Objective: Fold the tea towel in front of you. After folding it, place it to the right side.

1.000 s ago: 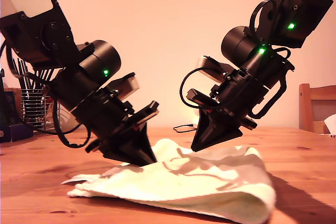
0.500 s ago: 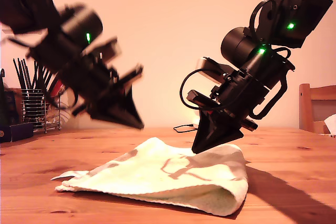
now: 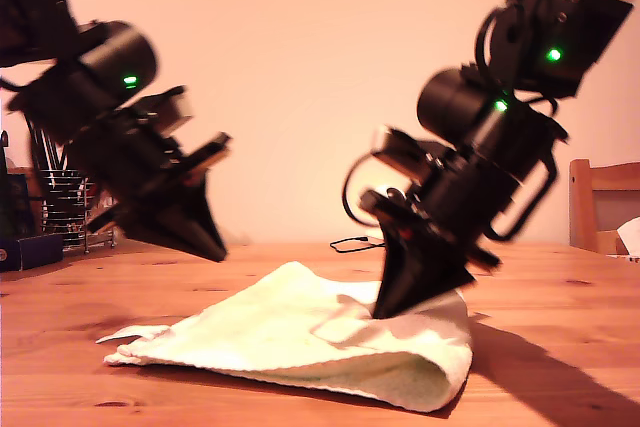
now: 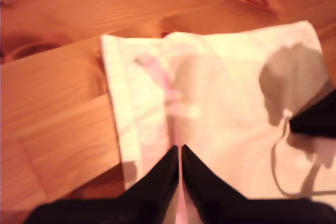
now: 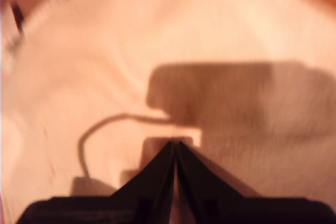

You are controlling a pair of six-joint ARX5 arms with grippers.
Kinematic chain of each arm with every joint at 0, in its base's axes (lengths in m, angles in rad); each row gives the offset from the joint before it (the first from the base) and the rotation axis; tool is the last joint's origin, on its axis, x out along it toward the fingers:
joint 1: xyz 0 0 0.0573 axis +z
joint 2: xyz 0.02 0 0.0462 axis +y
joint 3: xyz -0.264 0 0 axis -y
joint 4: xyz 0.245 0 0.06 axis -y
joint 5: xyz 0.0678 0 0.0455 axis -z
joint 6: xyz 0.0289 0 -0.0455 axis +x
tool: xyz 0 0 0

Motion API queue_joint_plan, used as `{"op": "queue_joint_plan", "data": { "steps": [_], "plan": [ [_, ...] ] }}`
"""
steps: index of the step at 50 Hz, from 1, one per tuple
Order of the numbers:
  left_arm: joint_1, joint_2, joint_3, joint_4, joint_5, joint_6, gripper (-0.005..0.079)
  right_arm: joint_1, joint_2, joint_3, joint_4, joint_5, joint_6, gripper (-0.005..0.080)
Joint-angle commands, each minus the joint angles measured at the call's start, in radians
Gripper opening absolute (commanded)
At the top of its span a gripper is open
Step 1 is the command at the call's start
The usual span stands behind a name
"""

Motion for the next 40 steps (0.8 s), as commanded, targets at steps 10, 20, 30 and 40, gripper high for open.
{"op": "queue_joint_plan", "data": {
  "steps": [10,20,30,40],
  "plan": [
    [0.041,0.091,-0.010,0.019,0.191,-0.004,-0.0008,0.026,-0.004,-0.017,-0.008,0.002,-0.006,-0.0013],
    [0.055,0.116,-0.010,0.053,0.234,-0.016,0.0168,0.043,-0.004,-0.017,-0.013,0.002,-0.016,-0.0013],
    [0.094,0.148,-0.010,0.074,0.271,-0.061,0.0169,0.045,-0.004,-0.017,-0.027,0.004,-0.029,-0.0013],
    [0.106,0.198,-0.009,0.088,0.312,-0.083,0.0169,0.047,-0.004,-0.017,-0.032,0.004,-0.032,-0.0013]
  ]
}}
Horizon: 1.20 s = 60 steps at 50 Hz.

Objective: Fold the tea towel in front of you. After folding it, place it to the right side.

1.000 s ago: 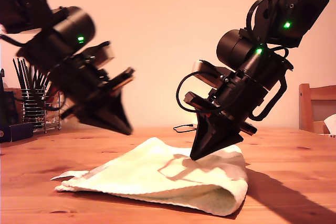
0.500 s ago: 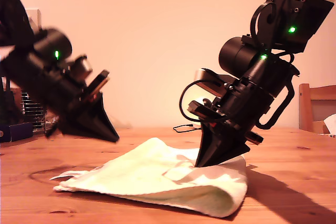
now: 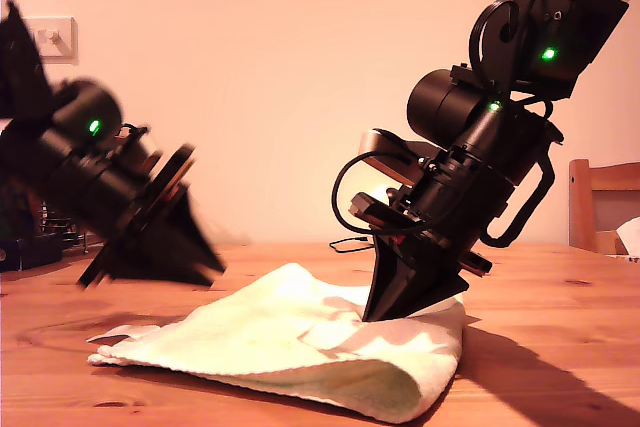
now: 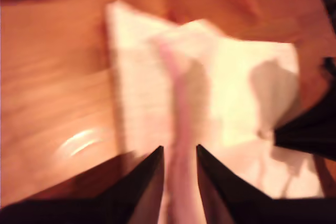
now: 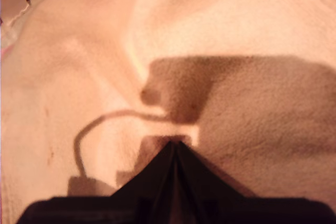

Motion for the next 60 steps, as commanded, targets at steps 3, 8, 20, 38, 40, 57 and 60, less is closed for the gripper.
{"op": "queue_joint_plan", "data": {
  "steps": [3,8,20,38,40,57,60],
  "plan": [
    [-0.009,0.033,-0.008,0.022,0.027,-0.014,0.0169,0.014,0.001,-0.017,-0.009,0.002,-0.006,-0.0013],
    [-0.018,0.039,-0.008,0.038,0.040,-0.031,0.0169,0.016,0.001,-0.017,-0.009,0.001,-0.006,-0.0013],
    [-0.022,0.068,0.002,0.054,0.078,-0.067,0.0223,0.016,0.001,-0.017,-0.005,0.002,-0.006,-0.0013],
    [-0.041,0.105,0.009,0.055,0.081,-0.066,0.0257,0.016,0.001,-0.017,0.009,0.001,-0.006,-0.0013],
    [-0.045,0.107,0.012,0.053,0.083,-0.067,0.0257,0.016,0.001,-0.017,0.010,0.001,-0.006,-0.0013],
    [-0.107,0.111,0.072,0.045,0.119,-0.082,0.0127,0.016,0.001,-0.017,0.014,0.002,-0.006,-0.0013],
    [-0.113,0.111,0.074,0.045,0.119,-0.082,0.0049,0.016,0.001,-0.017,0.014,0.001,-0.006,-0.0013]
  ]
}}
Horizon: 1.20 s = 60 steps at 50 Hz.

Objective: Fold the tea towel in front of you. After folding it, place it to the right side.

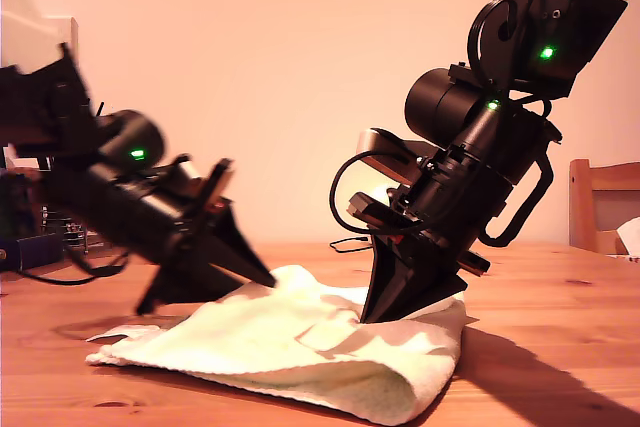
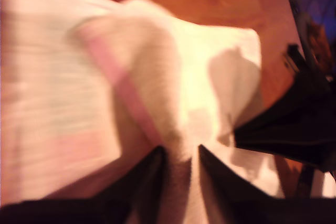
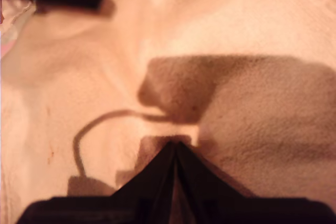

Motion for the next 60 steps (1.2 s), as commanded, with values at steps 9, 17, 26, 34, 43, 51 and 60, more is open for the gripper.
{"op": "queue_joint_plan", "data": {
  "steps": [9,17,26,34,43,51,60],
  "plan": [
    [-0.003,0.023,0.018,0.003,-0.004,0.000,-0.0014,0.011,0.001,-0.017,0.007,0.000,-0.006,-0.0013],
    [0.014,0.021,0.065,-0.049,-0.005,0.013,-0.0011,0.010,0.001,-0.017,0.006,0.001,-0.006,-0.0013],
    [0.030,0.020,0.132,-0.196,-0.065,0.100,-0.0007,0.010,0.001,-0.017,0.005,0.001,-0.006,-0.0013],
    [0.032,0.019,0.187,-0.348,-0.167,0.180,0.0012,0.010,0.001,-0.017,0.008,0.001,-0.006,-0.0013],
    [0.032,0.019,0.222,-0.441,-0.288,0.246,0.0044,0.010,0.001,-0.017,0.009,0.001,-0.006,-0.0013],
    [0.032,0.016,0.253,-0.480,-0.314,0.262,0.0077,0.010,0.001,-0.017,0.010,0.002,-0.005,-0.0013],
    [0.028,0.009,0.300,-0.524,-0.321,0.263,0.0081,0.011,0.005,-0.017,-0.014,0.046,-0.006,-0.0013]
  ]
}}
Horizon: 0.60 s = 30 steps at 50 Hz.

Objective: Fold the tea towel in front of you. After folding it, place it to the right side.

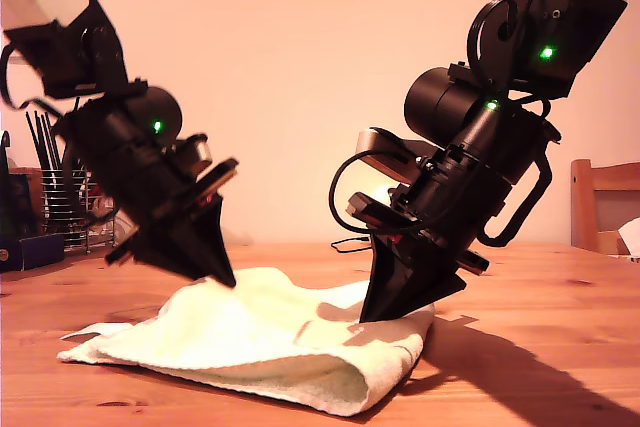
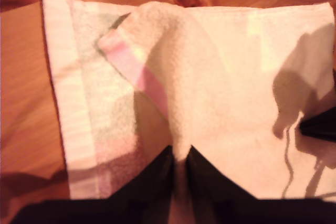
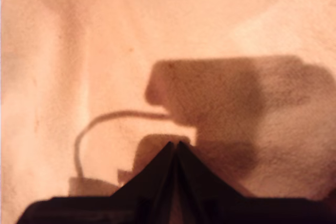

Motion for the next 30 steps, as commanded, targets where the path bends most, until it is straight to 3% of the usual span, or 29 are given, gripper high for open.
{"op": "queue_joint_plan", "data": {
  "steps": [1,12,30],
  "plan": [
    [0.003,0.009,0.011,0.000,-0.004,0.009,0.0081,0.010,0.007,-0.017,-0.023,0.030,-0.006,-0.0013],
    [-0.010,0.009,0.011,-0.029,-0.027,0.019,0.0081,0.010,0.029,-0.018,-0.069,0.068,-0.006,-0.0013],
    [-0.017,0.010,0.011,-0.013,-0.193,0.050,0.0080,0.016,0.029,-0.017,-0.089,0.090,-0.026,-0.0013]
  ]
}}
